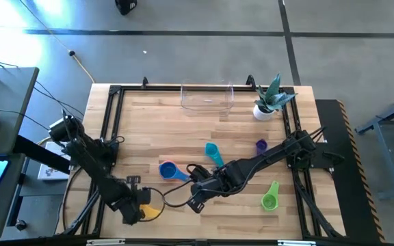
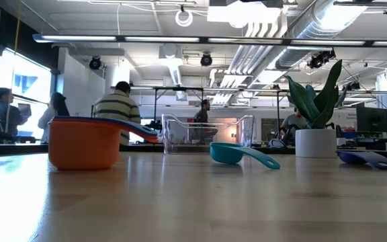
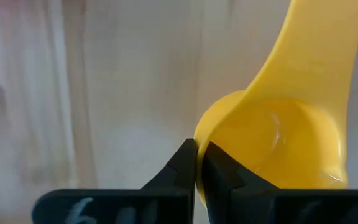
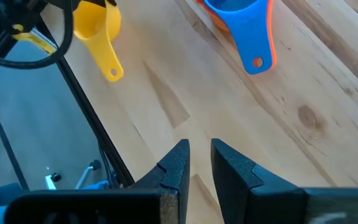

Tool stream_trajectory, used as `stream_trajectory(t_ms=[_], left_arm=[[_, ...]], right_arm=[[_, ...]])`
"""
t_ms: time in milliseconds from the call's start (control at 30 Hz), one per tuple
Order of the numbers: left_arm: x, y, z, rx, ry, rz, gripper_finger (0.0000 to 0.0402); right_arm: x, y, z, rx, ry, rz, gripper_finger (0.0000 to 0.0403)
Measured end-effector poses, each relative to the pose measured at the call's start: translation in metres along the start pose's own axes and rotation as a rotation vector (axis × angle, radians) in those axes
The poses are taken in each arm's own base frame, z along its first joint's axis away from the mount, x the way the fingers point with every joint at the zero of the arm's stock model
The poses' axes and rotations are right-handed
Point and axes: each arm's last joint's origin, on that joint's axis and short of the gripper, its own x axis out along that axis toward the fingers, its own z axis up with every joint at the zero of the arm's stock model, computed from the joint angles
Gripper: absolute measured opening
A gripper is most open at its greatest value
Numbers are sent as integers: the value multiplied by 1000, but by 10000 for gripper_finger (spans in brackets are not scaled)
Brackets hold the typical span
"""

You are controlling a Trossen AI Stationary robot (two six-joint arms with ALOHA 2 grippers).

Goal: Nest measuring cups in basket
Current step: Stack the yellow measuring cup on top of the blue measuring cup

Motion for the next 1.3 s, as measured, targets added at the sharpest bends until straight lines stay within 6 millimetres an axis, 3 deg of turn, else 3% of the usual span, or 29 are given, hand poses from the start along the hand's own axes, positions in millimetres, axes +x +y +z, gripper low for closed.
stream_trajectory(t_ms=[333,733,1000,1300], left_arm=[[-36,38,27,161,-131,-43,2],[-65,101,55,325,-284,128,3],[-66,131,71,323,-298,179,4],[-66,154,82,282,-315,175,4]], right_arm=[[0,0,1,109,-43,-14,57],[0,-8,12,299,-243,-104,57],[-6,-33,29,424,-372,-263,57],[-22,-65,54,440,-352,-408,57]])
